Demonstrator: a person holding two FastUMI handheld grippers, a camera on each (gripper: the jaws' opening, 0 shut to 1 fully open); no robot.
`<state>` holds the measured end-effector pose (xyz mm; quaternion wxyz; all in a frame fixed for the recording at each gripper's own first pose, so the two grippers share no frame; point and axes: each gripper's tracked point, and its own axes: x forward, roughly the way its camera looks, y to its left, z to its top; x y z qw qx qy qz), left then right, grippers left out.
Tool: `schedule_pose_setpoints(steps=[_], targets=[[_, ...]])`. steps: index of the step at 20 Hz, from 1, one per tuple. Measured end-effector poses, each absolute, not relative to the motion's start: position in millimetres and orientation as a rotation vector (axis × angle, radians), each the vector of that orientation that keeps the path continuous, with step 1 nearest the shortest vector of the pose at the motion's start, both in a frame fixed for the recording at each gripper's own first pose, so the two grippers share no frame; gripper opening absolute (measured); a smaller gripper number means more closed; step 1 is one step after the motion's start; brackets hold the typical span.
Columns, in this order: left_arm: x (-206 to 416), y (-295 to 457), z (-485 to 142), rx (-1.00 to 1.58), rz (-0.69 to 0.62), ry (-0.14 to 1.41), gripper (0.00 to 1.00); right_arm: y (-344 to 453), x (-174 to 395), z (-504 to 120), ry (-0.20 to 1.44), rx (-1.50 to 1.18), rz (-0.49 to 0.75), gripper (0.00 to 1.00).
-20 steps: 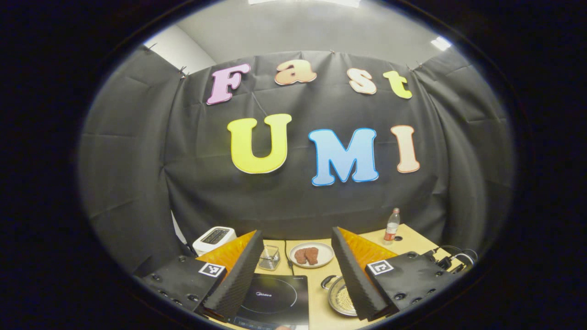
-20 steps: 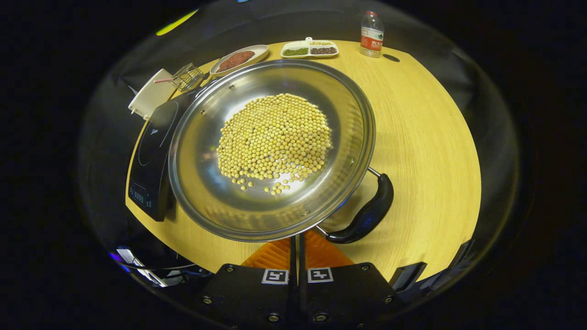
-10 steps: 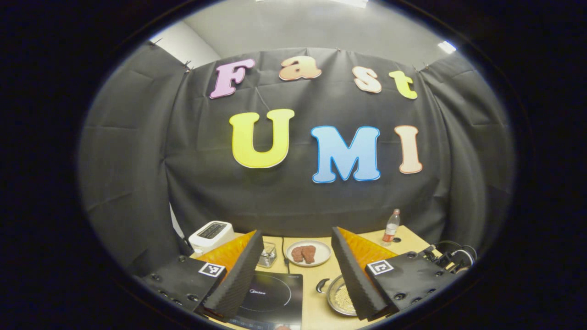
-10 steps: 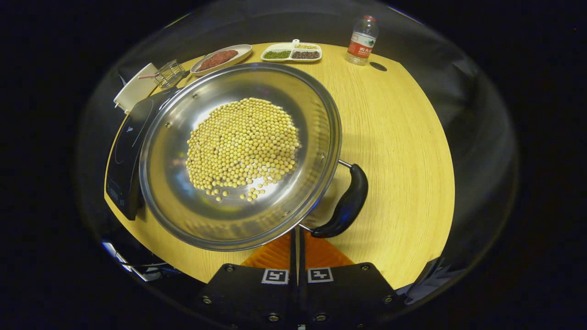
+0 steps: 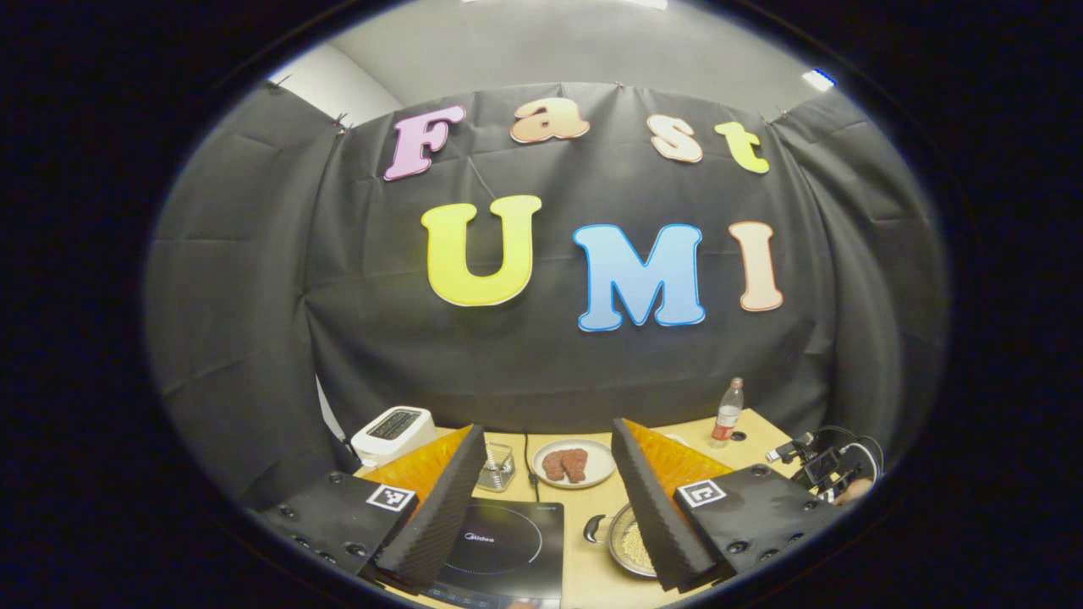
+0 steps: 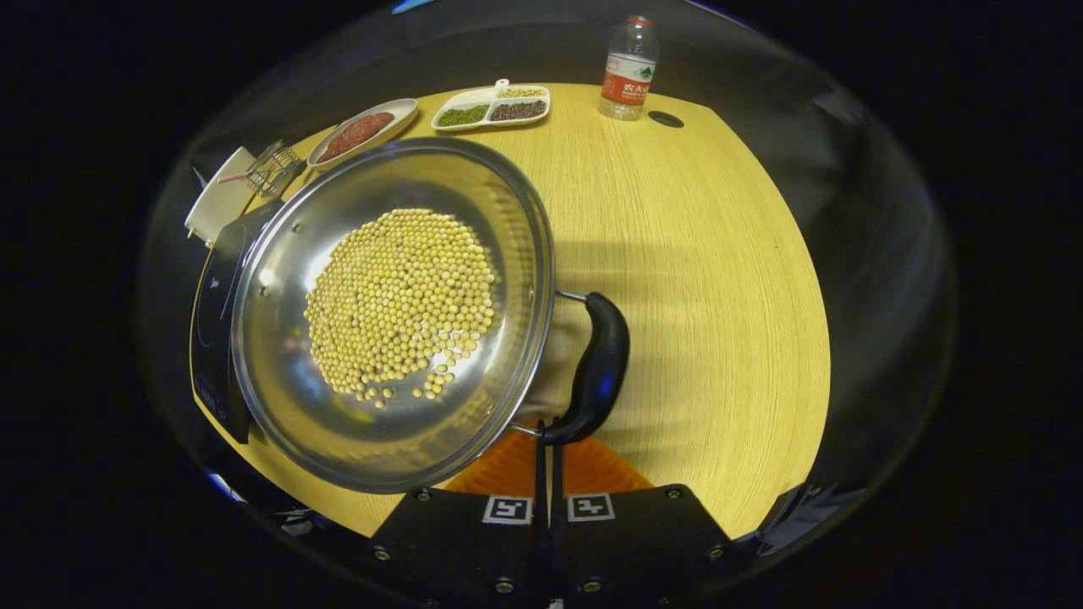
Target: First push the handle of the pot to place it horizontally, then grasp the pot with both hands and set it on the induction cooktop.
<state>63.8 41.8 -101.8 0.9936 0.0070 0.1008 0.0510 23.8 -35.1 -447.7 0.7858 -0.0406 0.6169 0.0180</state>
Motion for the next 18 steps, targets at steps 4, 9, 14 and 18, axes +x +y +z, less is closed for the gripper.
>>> schedule_pose_setpoints(steps=[4,9,14,18], targets=[[64.7,37.7,-111.3,0.018,0.095,0.219,0.97,-38.7,40.9,-447.4,1.302,-0.085,0.039,0.01],[66.2,33.2,-139.1,-0.019,0.071,0.275,0.93,-41.2,62.8,-443.9,1.271,-0.073,0.039,0.01],[65.8,28.1,-170.5,-0.049,0.046,0.337,0.97,-46.2,70.9,-435.7,1.232,-0.092,0.033,0.05],[71.4,12.7,-197.6,-0.095,-0.018,0.394,1.0,-58.0,69.3,-406.1,1.126,-0.096,0.019,0.56]])
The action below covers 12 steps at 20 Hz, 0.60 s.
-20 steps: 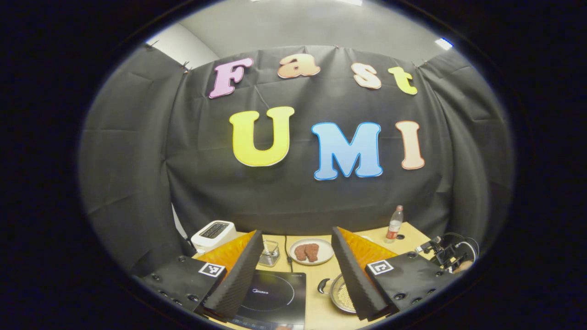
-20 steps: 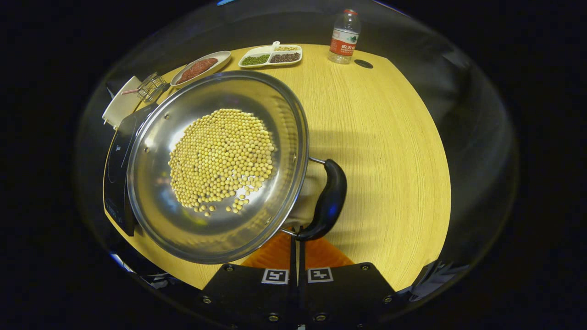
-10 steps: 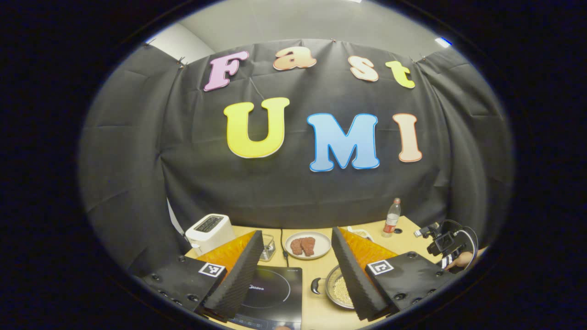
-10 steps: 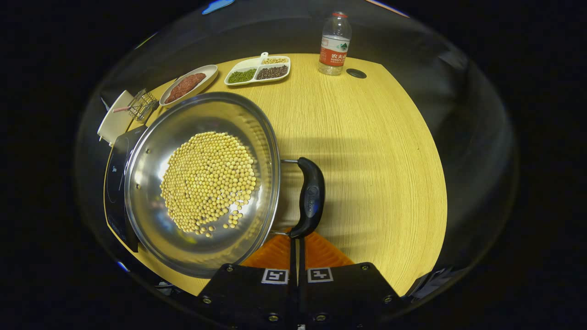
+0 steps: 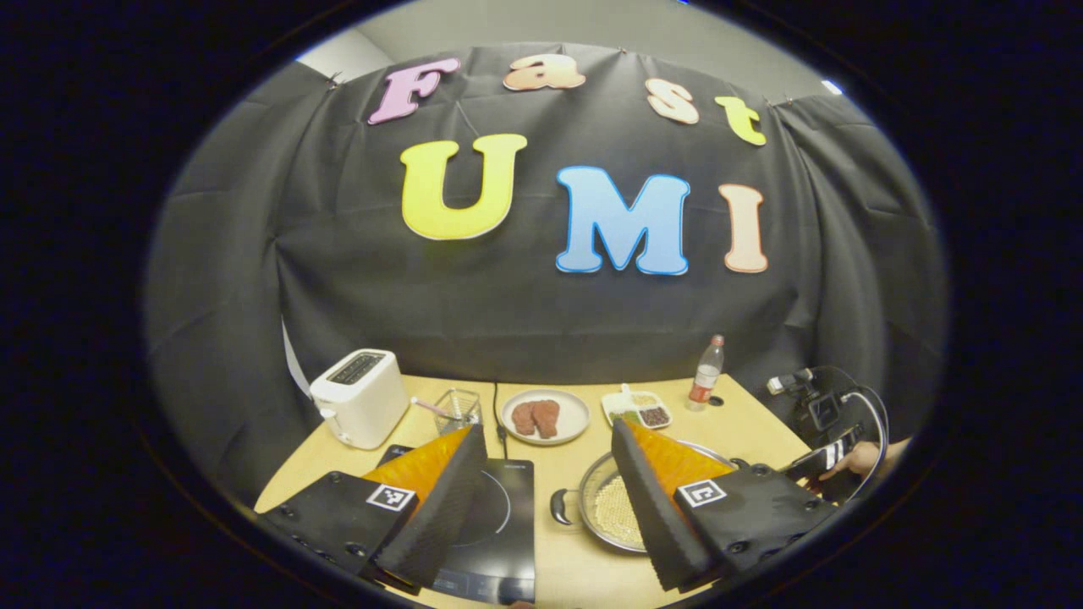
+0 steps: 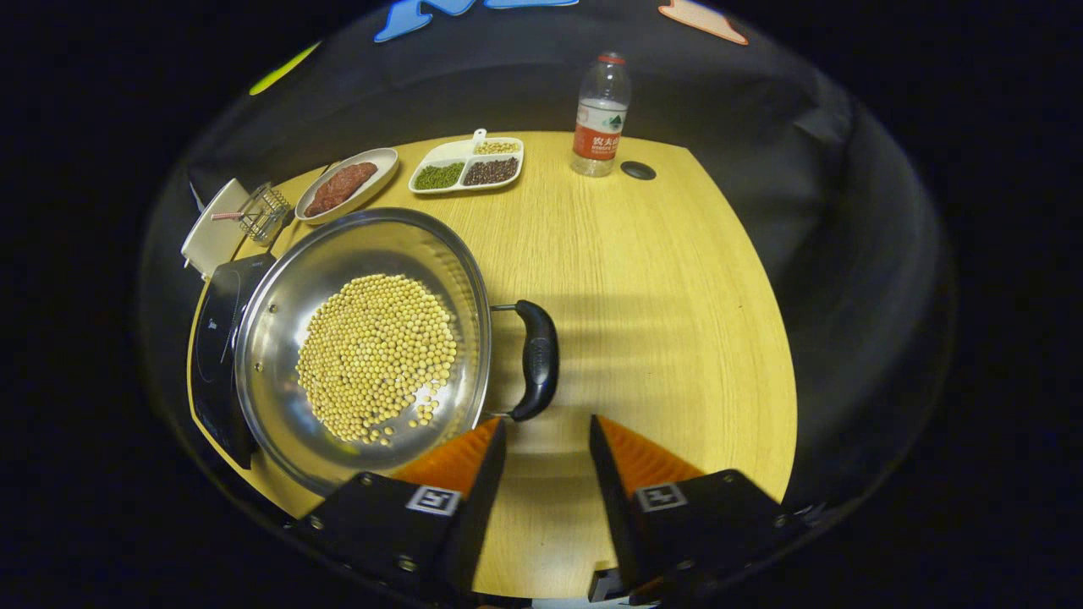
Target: First push the handle of the pot to place it horizontally, then grasp the pot with both hands and set it on the induction cooktop.
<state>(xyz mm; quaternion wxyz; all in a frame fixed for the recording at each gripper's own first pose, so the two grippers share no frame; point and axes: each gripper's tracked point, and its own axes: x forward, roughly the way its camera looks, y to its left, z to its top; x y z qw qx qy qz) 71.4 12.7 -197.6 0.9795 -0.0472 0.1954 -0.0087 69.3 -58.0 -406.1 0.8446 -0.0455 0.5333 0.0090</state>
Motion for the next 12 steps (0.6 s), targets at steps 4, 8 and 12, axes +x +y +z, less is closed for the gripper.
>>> schedule_pose_setpoints(steps=[4,8,12], targets=[[77.8,-7.2,-238.4,-0.236,-0.092,0.5,0.98,-49.3,77.0,-365.8,0.944,0.005,0.06,0.93],[83.6,-10.0,-287.6,-0.31,-0.115,0.606,0.99,-49.4,76.0,-355.2,0.875,0.043,0.061,0.99],[103.5,-19.1,-326.8,-0.308,-0.136,0.669,0.96,-47.9,74.7,-358.4,0.85,0.091,0.074,0.99]])
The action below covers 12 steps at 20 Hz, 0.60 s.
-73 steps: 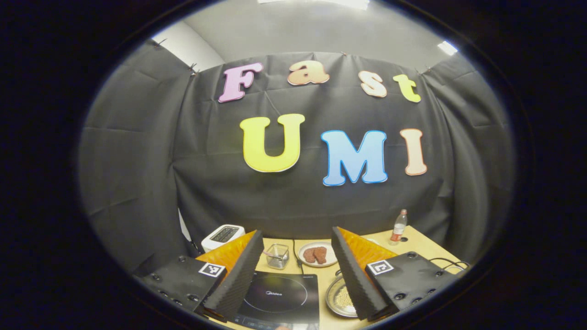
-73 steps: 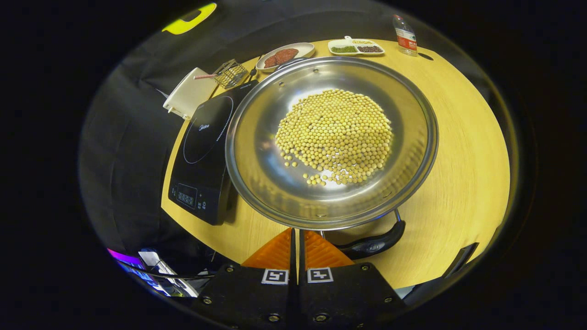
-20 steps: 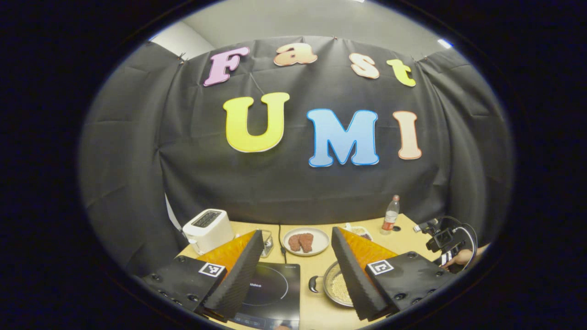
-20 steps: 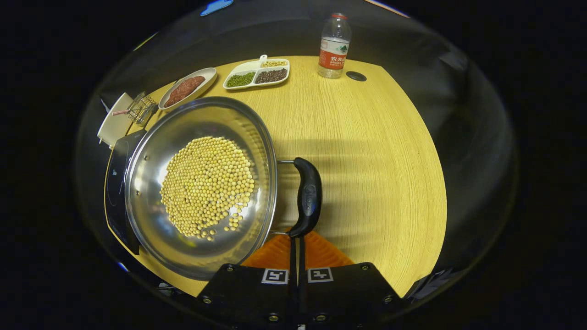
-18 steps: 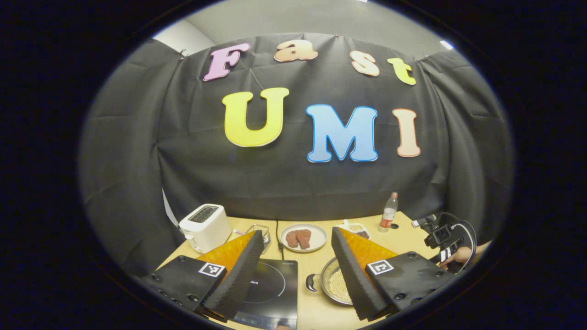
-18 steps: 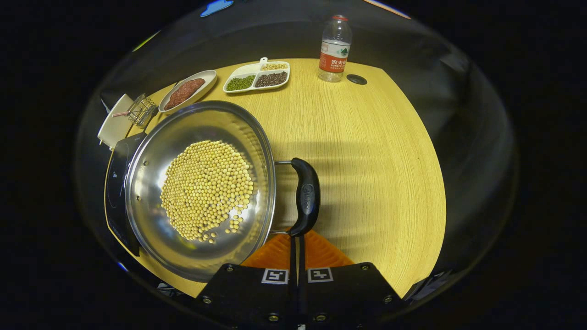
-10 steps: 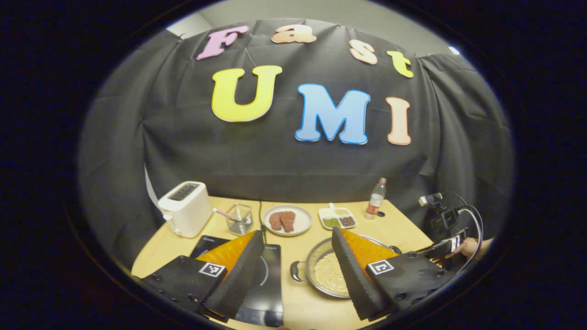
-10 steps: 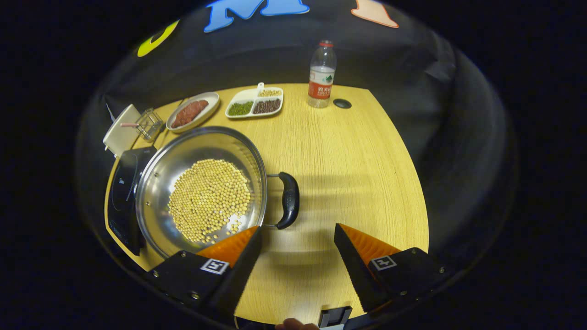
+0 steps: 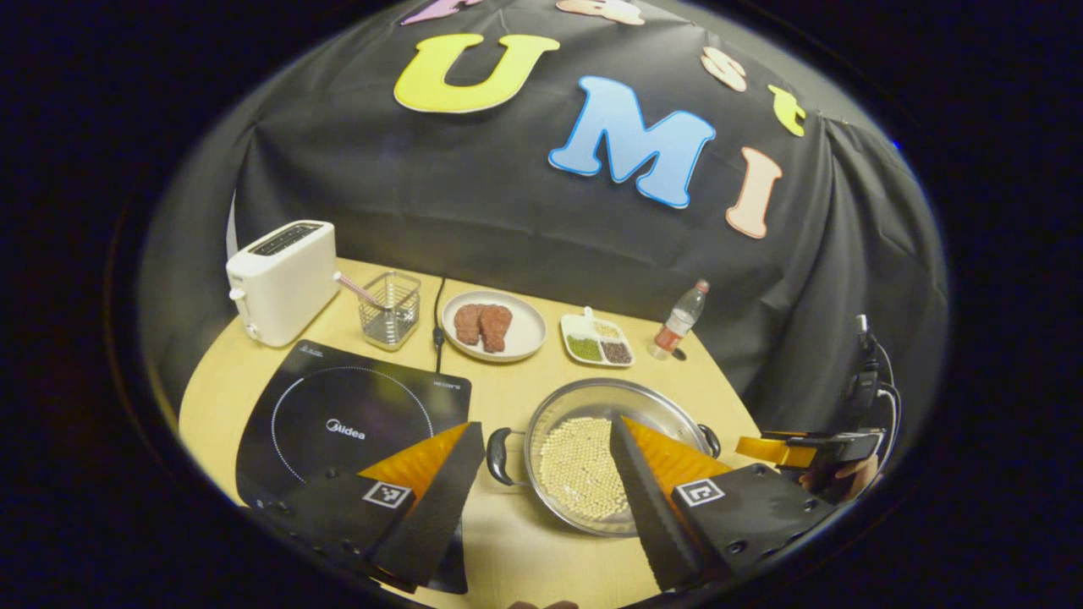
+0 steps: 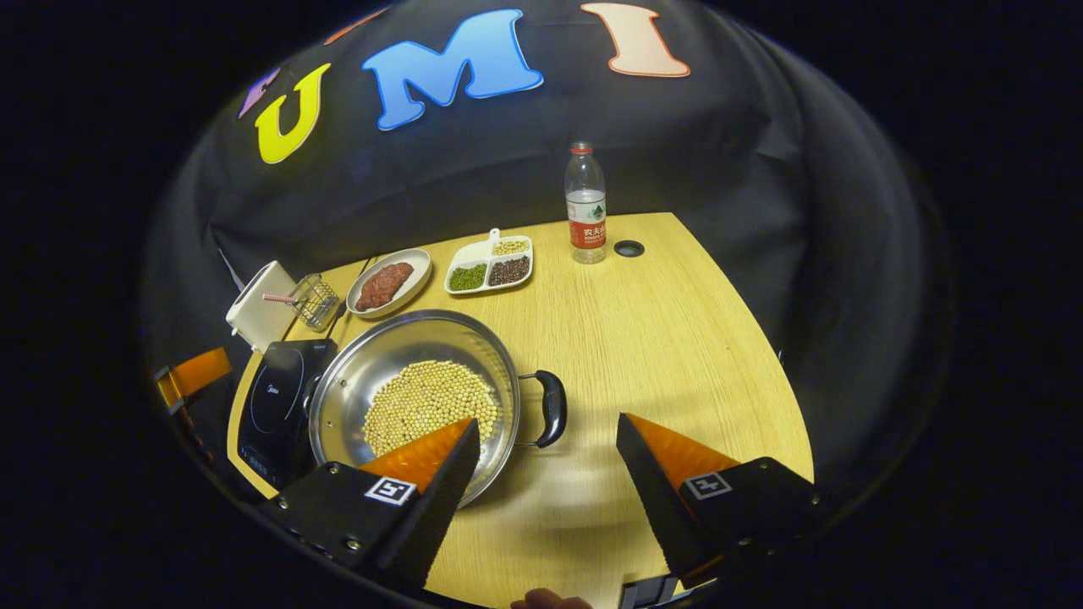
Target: First push the handle of the pot to place it horizontally, then grasp the pot with both hands and set it on the induction cooktop.
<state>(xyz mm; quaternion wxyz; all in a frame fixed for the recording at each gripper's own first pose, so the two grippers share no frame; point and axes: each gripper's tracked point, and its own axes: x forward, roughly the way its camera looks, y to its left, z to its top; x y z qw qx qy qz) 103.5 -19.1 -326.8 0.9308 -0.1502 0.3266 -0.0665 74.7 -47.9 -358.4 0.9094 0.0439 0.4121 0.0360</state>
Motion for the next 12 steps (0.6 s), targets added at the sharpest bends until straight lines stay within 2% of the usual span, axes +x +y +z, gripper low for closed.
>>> schedule_pose_setpoints(steps=[12], targets=[[135.5,-27.7,-438.2,-0.252,-0.15,0.869,0.98,-54.2,102.0,-383.4,0.875,0.079,0.073,0.99]])
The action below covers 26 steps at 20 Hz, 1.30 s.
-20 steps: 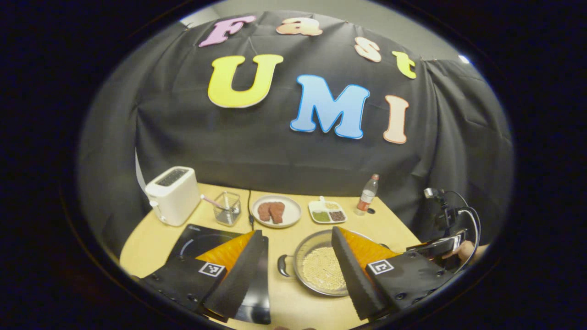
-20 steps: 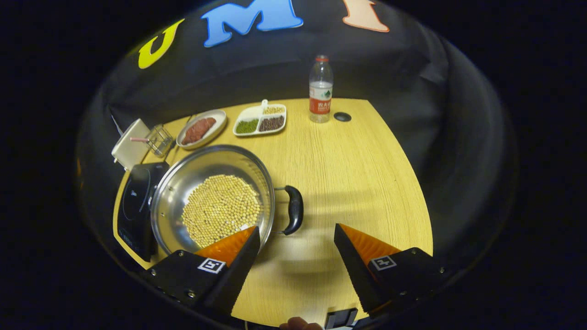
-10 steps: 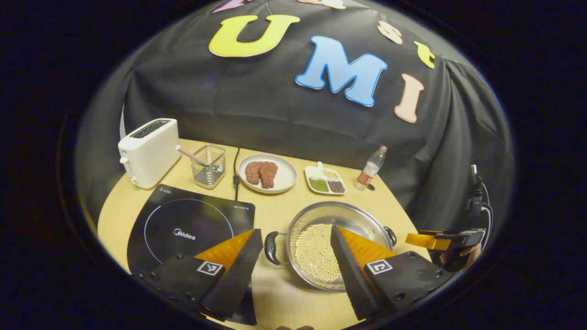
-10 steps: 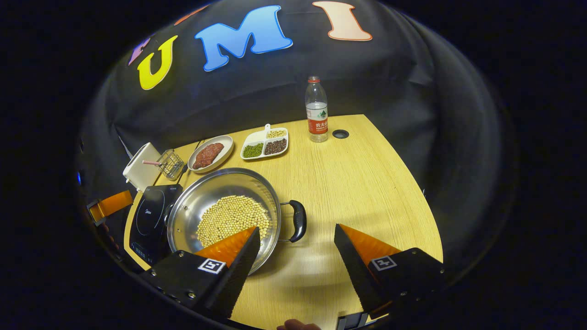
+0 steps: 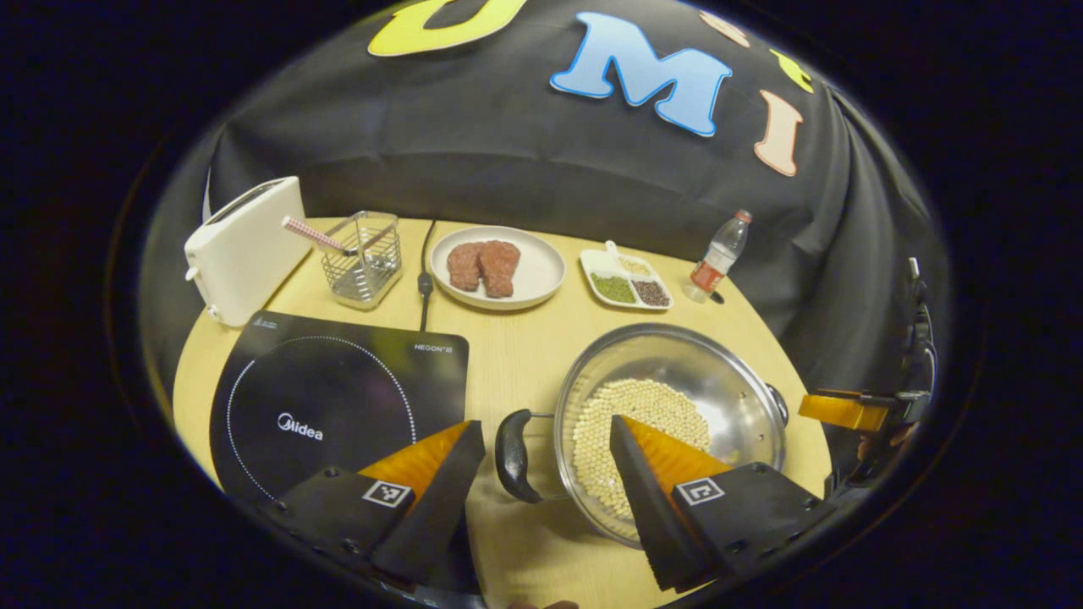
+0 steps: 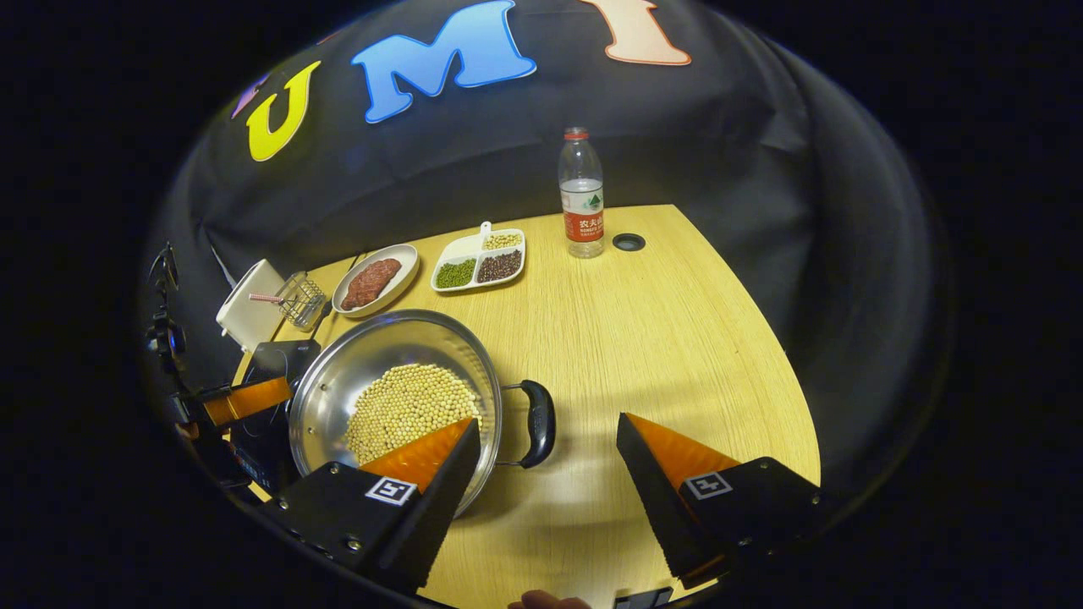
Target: First push the handle of the pot to place it horizontally, then grasp the pot with both hands and set it on the induction cooktop.
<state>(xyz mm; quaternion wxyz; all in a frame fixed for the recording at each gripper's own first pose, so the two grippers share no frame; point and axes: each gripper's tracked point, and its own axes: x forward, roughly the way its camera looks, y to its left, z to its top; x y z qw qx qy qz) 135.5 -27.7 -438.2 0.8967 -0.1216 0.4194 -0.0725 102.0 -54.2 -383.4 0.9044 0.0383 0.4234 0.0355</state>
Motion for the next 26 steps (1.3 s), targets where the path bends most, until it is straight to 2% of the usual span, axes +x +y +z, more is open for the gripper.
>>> schedule_pose_setpoints(steps=[15,17,18,20,22,23,24,25,26], targets=[[149.9,-40.6,-485.3,-0.169,-0.171,0.962,0.96,-42.9,124.5,-443.2,1.01,0.079,0.086,0.99],[151.5,-38.6,-489.8,-0.138,-0.161,0.97,0.93,-40.4,125.6,-450.1,1.021,0.076,0.093,0.99],[153.4,-31.9,-494.2,-0.108,-0.136,0.972,0.88,-38.3,125.9,-453.9,1.029,0.077,0.095,0.99],[155.6,-31.1,-495.9,-0.088,-0.127,0.972,0.71,-34.2,126.0,-460.6,1.044,0.085,0.098,0.99],[155.2,-31.6,-496.3,-0.056,-0.131,0.974,0.73,-32.9,124.4,-467.1,1.054,0.078,0.096,0.99],[157.6,-32.0,-498.5,-0.032,-0.134,0.971,0.67,-31.6,124.5,-470.4,1.056,0.074,0.096,0.99],[156.9,-32.6,-498.9,-0.014,-0.135,0.97,0.74,-31.3,124.2,-473.1,1.061,0.07,0.096,0.93],[157.3,-32.8,-499.0,-0.007,-0.138,0.97,0.74,-31.7,122.7,-476.4,1.07,0.062,0.091,0.99],[156.5,-33.6,-500.5,-0.01,-0.14,0.972,0.74,-32.5,120.5,-479.4,1.083,0.057,0.084,0.99]])
